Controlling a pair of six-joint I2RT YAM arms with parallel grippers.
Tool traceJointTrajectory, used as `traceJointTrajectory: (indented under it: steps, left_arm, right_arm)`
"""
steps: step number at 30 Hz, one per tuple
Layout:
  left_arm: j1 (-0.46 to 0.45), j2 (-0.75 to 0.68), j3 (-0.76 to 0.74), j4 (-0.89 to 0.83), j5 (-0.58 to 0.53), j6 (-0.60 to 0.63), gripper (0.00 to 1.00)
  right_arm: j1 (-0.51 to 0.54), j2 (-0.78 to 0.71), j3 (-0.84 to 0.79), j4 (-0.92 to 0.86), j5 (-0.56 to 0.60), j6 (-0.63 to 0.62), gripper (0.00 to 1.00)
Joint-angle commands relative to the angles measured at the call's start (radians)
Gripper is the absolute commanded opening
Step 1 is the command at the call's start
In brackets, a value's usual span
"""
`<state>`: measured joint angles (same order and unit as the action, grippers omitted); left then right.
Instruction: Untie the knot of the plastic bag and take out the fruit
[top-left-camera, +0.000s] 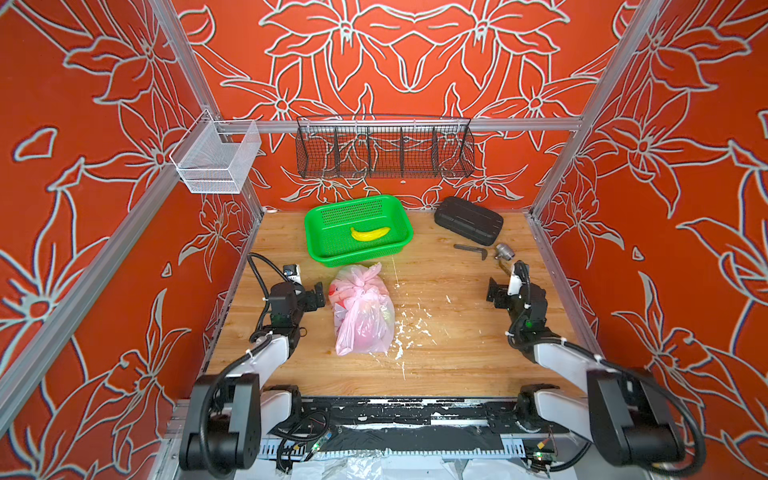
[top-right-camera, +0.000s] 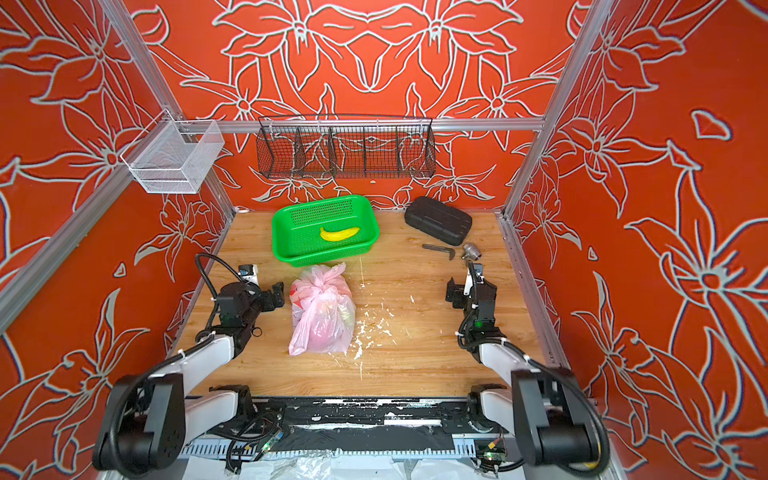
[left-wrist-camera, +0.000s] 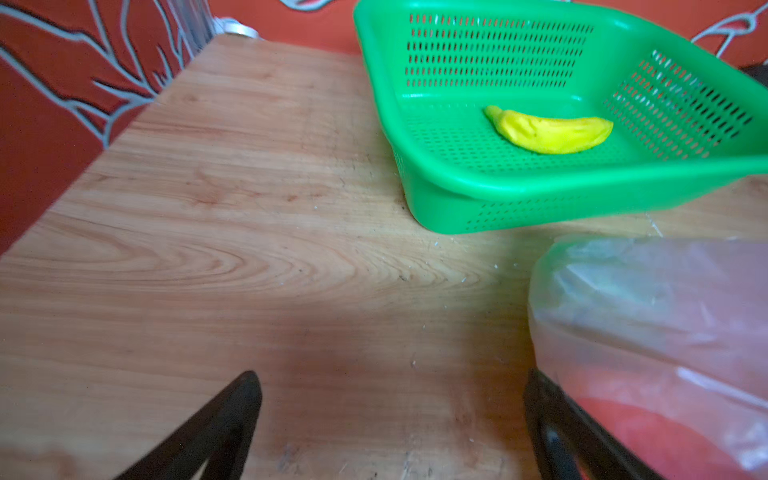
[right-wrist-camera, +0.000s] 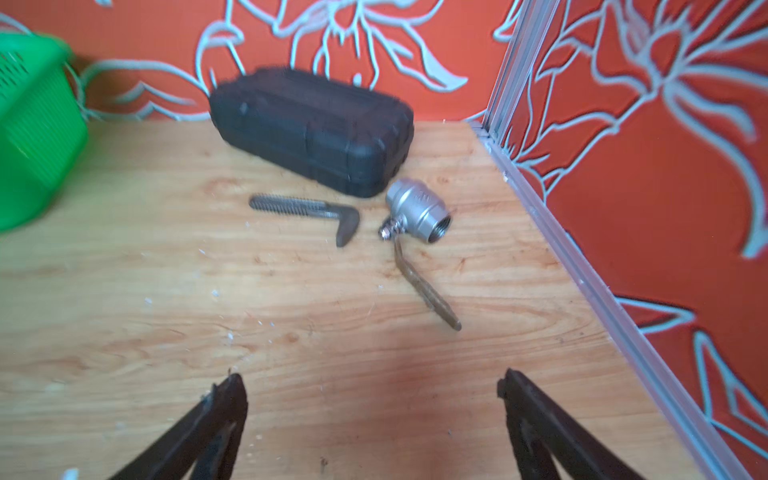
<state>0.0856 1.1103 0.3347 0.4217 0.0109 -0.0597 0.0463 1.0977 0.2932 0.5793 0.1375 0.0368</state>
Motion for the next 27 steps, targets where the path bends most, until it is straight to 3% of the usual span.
traceJointTrajectory:
  steps: [1, 5, 7, 11, 15, 21, 27]
  left_arm:
    - [-0.007, -0.113, -0.006, -0.091, -0.086, -0.066, 0.97]
    - [-0.026, -0.288, 0.050, -0.326, -0.161, -0.207, 0.97]
    - [-0.045, -0.341, 0.117, -0.471, -0.173, -0.284, 0.97]
    - [-0.057, -0.341, 0.309, -0.762, -0.093, -0.461, 0.97]
    - [-0.061, -0.217, 0.517, -0.978, 0.067, -0.460, 0.99]
    - [-0.075, -0.072, 0.666, -1.131, 0.308, -0.446, 0.84]
    - [-0.168, -0.039, 0.702, -1.142, 0.353, -0.434, 0.65]
  right_arm:
    - [0.004, -0.146, 0.079, -0.282, -0.011, 0.114, 0.96]
    - [0.005, -0.289, 0.180, -0.556, -0.131, 0.277, 0.88]
    - [0.008, -0.318, 0.247, -0.662, -0.254, 0.343, 0.86]
    - [0.088, -0.303, 0.369, -0.792, -0.428, 0.414, 0.82]
    - [0.266, -0.237, 0.504, -0.894, -0.453, 0.381, 0.81]
    - [0.470, -0.100, 0.621, -0.906, -0.493, 0.373, 0.77]
    - [0.680, 0.066, 0.698, -0.864, -0.423, 0.367, 0.76]
